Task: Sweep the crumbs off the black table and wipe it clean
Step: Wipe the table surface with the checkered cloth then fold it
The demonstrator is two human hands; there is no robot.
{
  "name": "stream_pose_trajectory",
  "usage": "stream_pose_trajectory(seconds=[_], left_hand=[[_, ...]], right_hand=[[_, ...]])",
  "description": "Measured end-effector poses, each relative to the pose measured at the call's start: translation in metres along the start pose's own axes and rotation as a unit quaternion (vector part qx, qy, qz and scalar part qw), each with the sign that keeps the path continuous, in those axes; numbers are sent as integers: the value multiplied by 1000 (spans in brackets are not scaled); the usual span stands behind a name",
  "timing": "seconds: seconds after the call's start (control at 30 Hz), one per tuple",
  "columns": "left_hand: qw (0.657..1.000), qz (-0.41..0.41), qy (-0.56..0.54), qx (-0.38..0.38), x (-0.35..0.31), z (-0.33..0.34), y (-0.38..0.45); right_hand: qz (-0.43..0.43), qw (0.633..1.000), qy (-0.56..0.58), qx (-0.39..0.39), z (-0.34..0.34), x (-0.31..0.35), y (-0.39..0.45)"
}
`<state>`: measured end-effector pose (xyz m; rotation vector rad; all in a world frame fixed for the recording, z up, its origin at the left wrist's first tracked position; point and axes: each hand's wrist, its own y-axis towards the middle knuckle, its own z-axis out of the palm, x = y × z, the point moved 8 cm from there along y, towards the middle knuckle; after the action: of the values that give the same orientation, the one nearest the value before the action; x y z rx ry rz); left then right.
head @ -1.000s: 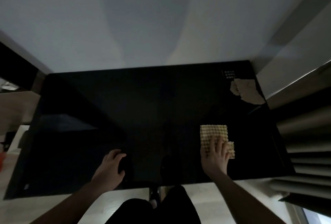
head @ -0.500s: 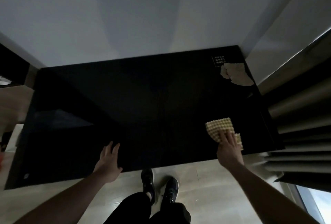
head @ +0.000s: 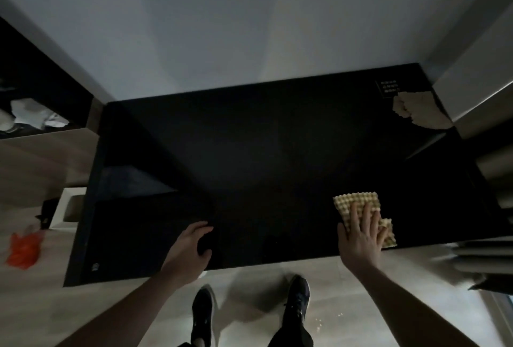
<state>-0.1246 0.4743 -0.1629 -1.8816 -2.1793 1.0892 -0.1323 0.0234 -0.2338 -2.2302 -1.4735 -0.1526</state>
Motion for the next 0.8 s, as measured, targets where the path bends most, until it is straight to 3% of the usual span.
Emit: stream_pose_trajectory(seconds=[0.27, 0.43, 0.63, 0.7, 0.8], left_hand=[[976, -110, -32, -185, 207, -110, 24], [959, -198, -65, -190, 314, -148, 49], [936, -262, -187, -144, 339, -135, 78], [929, -267, -190, -172, 338, -135, 77], [928, -257, -167, -210, 335, -141, 77]], right_hand=[[-23, 998, 26, -58, 70, 127, -77], [-53, 994, 65, -64, 117, 213, -122], [-178, 979, 100, 19, 186, 363, -206], [-253, 962, 86, 47, 210, 410, -231], [-329, 943, 47, 28, 220, 438, -242]])
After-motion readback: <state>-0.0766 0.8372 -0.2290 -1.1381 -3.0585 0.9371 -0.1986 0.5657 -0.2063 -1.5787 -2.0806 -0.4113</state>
